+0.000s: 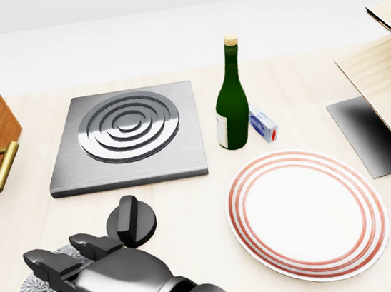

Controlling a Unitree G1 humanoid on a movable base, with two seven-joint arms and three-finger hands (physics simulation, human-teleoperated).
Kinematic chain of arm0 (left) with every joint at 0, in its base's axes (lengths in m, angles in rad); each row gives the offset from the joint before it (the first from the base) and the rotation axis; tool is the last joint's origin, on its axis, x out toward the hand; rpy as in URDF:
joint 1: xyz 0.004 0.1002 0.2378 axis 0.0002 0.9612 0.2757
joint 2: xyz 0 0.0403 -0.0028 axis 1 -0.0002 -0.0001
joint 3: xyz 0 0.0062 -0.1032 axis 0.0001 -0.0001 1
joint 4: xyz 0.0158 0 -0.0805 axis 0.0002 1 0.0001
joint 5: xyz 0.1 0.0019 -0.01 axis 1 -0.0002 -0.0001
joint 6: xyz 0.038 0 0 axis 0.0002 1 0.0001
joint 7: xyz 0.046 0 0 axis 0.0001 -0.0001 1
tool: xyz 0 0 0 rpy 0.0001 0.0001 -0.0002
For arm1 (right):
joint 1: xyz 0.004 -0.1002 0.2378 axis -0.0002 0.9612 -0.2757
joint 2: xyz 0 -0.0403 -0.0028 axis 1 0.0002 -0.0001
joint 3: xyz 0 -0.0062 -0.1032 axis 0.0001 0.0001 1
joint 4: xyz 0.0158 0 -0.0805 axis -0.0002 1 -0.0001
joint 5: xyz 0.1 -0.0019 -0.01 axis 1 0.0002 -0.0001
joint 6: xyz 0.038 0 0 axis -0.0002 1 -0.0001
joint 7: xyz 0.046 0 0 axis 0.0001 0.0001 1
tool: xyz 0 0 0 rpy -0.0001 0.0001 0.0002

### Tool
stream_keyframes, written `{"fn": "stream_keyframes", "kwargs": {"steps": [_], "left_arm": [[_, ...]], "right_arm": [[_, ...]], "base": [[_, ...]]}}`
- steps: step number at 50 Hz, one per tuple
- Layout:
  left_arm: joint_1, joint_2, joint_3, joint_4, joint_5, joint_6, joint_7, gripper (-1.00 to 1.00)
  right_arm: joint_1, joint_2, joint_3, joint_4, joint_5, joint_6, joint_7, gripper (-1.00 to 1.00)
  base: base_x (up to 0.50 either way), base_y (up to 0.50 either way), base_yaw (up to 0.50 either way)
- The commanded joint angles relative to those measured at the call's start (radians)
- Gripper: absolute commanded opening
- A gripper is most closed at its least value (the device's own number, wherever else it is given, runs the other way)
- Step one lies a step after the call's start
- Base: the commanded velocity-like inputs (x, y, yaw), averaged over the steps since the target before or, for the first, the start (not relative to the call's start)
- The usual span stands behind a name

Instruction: Pick up the akita bowl and put it on the plate.

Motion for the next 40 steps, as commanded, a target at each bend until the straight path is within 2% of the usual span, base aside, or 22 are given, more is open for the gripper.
{"fn": "stream_keyframes", "kwargs": {"steps": [1,20,40], "left_arm": [[-0.003,-0.001,-0.004,0.005,-0.001,0.000,0.001,1.00],[-0.008,0.001,-0.003,0.012,-0.004,0.000,-0.003,1.00],[-0.016,0.002,-0.009,0.023,-0.009,0.000,-0.003,1.00]], "right_arm": [[0.004,0.000,0.014,0.012,-0.014,0.000,0.000,1.00],[-0.010,0.001,-0.016,0.062,-0.204,0.000,0.000,1.00],[-0.022,0.039,-0.019,0.100,-0.268,0.000,0.000,1.00]], "base": [[0.00,0.00,0.00],[0.00,0.00,0.00],[0.00,0.00,0.00]]}}
